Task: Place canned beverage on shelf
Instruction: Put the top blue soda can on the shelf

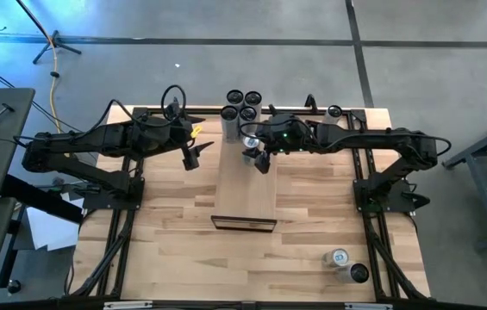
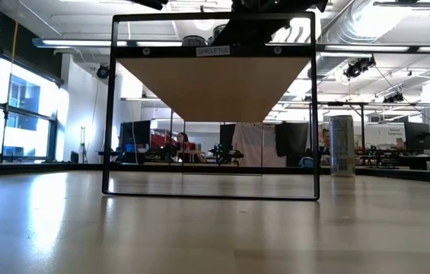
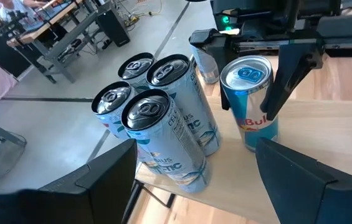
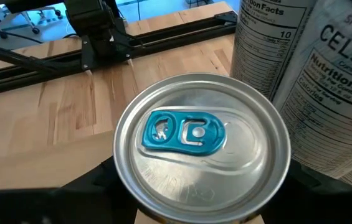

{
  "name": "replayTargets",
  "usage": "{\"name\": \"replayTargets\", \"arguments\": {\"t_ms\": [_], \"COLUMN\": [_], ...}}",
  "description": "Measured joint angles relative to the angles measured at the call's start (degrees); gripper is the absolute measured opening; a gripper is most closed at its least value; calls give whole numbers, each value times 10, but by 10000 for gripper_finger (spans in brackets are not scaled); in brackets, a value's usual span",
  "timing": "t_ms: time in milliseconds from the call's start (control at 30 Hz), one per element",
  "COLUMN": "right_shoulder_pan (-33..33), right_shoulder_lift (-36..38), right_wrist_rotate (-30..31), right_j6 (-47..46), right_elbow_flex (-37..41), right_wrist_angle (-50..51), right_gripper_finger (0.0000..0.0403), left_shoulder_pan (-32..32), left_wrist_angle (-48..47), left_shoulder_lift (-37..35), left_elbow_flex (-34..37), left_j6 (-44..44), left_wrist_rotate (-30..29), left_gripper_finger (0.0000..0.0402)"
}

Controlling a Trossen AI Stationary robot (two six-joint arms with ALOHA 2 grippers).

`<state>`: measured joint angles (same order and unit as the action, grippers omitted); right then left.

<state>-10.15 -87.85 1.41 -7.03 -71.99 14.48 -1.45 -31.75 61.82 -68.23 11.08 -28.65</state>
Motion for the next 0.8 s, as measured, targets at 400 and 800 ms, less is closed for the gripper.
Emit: {"name": "replayTargets", "arguments": {"t_ms": [400,800], "right_shoulder_pan": [0,1], "right_shoulder_lift": [1,1], "right_wrist_rotate": [-2,-20], "right_j6": [-29,-34], "right_elbow_flex": [0,0], "right_wrist_angle": [1,13], "right_gripper_finger": [237,308], "left_shoulder_pan": [0,0], "left_wrist_angle": [0,0], "left_shoulder_lift": [0,0], "left_elbow_flex": [0,0], "left_j6": [-4,-4], "left_wrist_rotate": [1,1], "left_gripper_finger": [296,296]}}
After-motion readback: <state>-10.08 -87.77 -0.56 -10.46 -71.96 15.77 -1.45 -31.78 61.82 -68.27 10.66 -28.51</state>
